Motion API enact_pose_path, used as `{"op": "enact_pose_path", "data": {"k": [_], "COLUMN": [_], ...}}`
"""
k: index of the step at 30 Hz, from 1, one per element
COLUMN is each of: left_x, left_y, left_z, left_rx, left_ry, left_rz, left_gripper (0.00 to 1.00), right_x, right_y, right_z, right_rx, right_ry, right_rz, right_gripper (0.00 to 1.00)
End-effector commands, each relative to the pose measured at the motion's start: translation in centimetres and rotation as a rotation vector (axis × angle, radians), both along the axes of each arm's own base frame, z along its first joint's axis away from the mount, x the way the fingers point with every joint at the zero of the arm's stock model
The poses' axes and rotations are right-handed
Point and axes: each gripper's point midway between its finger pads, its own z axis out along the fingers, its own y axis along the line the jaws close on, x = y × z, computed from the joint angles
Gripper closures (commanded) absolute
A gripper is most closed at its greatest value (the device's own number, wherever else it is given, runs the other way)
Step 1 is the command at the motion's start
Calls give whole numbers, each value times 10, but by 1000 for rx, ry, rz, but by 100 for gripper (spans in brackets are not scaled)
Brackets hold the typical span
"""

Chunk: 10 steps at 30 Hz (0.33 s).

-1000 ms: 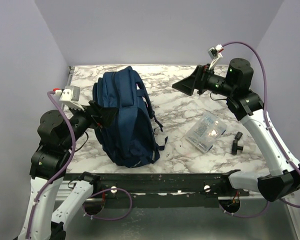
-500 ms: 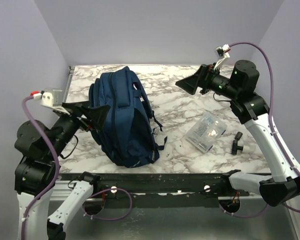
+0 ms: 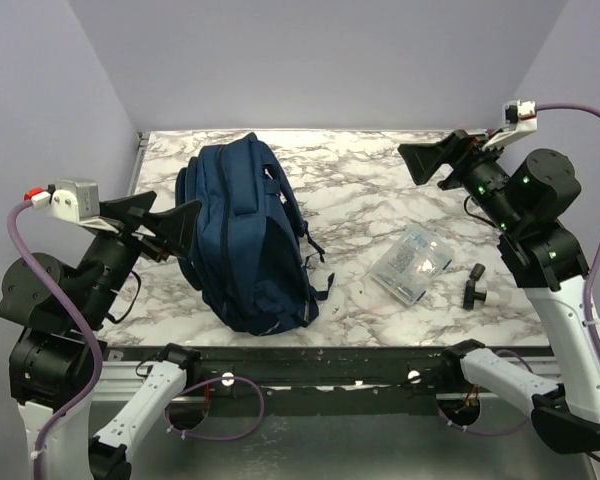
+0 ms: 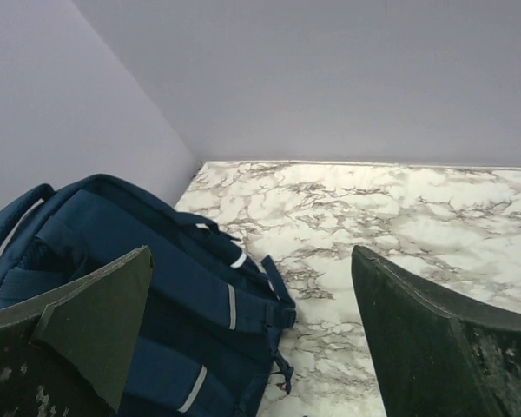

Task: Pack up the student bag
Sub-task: Reset both arms

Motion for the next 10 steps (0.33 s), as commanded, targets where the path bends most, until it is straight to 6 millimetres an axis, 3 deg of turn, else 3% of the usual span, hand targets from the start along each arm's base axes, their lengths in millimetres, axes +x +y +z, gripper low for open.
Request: {"op": "enact_pose_path", "data": {"k": [1,6,10], "left_x": [-5,-14,-13], "left_y": [7,13,12], "left_z": [12,27,27], "left_rx": [-6,-17,-19], "left_ry": [-42,-90,-90], "left_rz": [31,48,46], "left_gripper": [6,6,6], "right_x": [-9,-30,-33], "right_y": [-24,-48,-55], "right_z": [22,45,46], "right_rx": [-4,31,16], "right_ry": [-74,-169,-165], "right_rz": [-111,-198,-228], "right_gripper": [0,0,0]}}
